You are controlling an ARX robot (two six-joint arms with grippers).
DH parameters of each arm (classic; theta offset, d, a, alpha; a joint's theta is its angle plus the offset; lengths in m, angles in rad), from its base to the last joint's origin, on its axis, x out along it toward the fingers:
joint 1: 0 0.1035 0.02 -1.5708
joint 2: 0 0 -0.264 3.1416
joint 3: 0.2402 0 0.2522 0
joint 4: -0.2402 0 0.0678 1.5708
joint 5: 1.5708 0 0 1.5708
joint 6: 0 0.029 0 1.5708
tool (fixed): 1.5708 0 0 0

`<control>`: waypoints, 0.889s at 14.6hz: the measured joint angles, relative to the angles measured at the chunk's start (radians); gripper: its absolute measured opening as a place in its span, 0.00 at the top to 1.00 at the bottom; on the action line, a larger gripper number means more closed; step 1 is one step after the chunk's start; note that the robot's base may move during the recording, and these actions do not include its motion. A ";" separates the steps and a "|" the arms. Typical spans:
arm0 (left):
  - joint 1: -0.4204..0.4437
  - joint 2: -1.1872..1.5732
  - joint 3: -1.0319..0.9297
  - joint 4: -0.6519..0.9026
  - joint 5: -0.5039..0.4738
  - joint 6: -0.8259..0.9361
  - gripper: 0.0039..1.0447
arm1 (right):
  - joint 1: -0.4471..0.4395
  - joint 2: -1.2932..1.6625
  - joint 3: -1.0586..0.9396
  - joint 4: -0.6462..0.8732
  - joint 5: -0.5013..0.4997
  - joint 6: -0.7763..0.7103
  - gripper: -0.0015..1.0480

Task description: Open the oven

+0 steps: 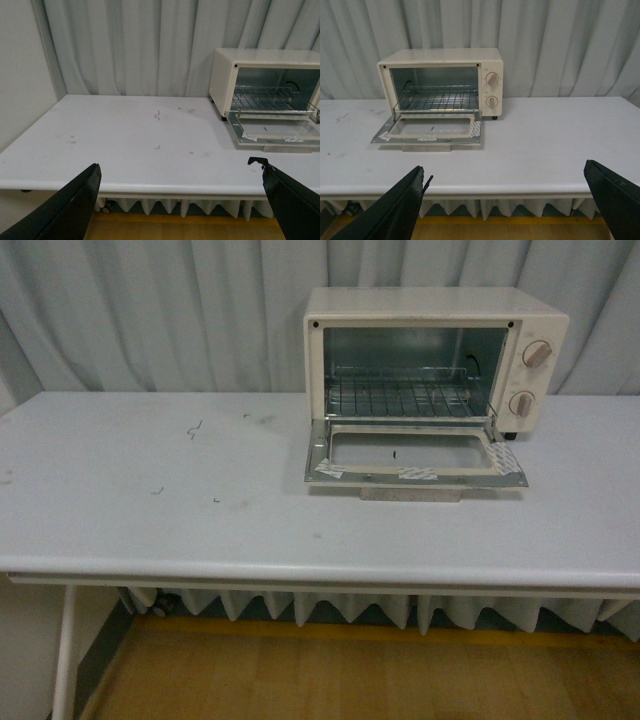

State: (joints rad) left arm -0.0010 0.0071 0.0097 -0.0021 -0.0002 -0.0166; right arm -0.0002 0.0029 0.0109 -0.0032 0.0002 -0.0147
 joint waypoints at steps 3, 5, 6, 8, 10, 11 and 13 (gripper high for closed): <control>0.000 0.000 0.000 0.001 0.000 0.000 0.06 | 0.000 0.000 0.000 0.002 0.000 0.000 0.06; 0.000 0.000 0.000 0.001 0.000 0.000 0.06 | 0.000 0.000 0.000 0.002 0.000 0.000 0.06; 0.000 0.000 0.000 0.000 0.000 0.000 0.06 | 0.000 0.000 0.000 0.000 0.000 0.000 0.06; 0.000 0.000 0.000 0.000 0.000 0.000 0.06 | 0.000 0.000 0.000 0.000 0.000 0.000 0.06; 0.000 0.000 0.000 -0.001 0.000 0.003 0.06 | 0.000 0.000 0.000 -0.001 -0.001 0.000 0.06; 0.000 0.000 0.000 -0.001 0.000 0.003 0.06 | 0.000 0.000 0.000 0.000 -0.001 0.000 0.06; 0.000 0.000 0.000 -0.001 0.000 0.002 0.06 | 0.000 0.000 0.000 0.001 0.000 0.000 0.06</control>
State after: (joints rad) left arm -0.0010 0.0071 0.0097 -0.0029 -0.0006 -0.0143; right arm -0.0002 0.0025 0.0109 -0.0025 0.0002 -0.0151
